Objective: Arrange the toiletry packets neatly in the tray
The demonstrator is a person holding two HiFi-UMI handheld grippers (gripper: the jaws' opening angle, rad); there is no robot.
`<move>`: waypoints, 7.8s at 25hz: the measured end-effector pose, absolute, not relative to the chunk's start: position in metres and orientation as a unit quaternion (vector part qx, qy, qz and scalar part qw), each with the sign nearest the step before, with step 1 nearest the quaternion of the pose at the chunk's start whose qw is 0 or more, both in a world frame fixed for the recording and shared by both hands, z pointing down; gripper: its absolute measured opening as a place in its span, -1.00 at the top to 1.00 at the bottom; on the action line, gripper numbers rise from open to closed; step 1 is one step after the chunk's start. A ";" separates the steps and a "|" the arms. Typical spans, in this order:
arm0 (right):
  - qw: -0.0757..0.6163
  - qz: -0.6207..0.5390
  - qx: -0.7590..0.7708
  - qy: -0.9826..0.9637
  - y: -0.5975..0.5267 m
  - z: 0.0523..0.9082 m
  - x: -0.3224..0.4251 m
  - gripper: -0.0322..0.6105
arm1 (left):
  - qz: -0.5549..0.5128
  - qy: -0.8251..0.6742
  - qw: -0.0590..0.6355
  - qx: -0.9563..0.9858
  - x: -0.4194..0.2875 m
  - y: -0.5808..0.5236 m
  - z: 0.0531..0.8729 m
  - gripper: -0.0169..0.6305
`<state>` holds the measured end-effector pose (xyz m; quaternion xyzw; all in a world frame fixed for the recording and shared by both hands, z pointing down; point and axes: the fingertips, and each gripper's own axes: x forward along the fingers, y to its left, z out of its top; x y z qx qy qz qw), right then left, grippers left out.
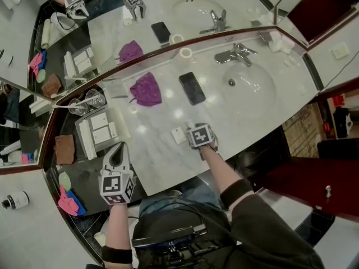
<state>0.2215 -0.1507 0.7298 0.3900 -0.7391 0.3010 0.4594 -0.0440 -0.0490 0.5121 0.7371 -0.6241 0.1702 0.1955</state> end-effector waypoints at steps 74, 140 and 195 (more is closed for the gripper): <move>0.403 0.240 0.344 -0.813 -0.101 0.651 -0.147 0.23 | 0.092 -0.674 0.194 0.707 -0.272 0.040 0.500 0.95; 0.328 0.213 0.386 -0.835 -0.133 0.586 0.136 0.50 | 0.130 -0.610 0.165 0.764 -0.063 -0.035 0.475 0.95; 0.307 0.196 0.406 -0.838 -0.182 0.588 0.196 0.85 | 0.150 -0.601 0.169 0.766 -0.016 -0.068 0.478 0.95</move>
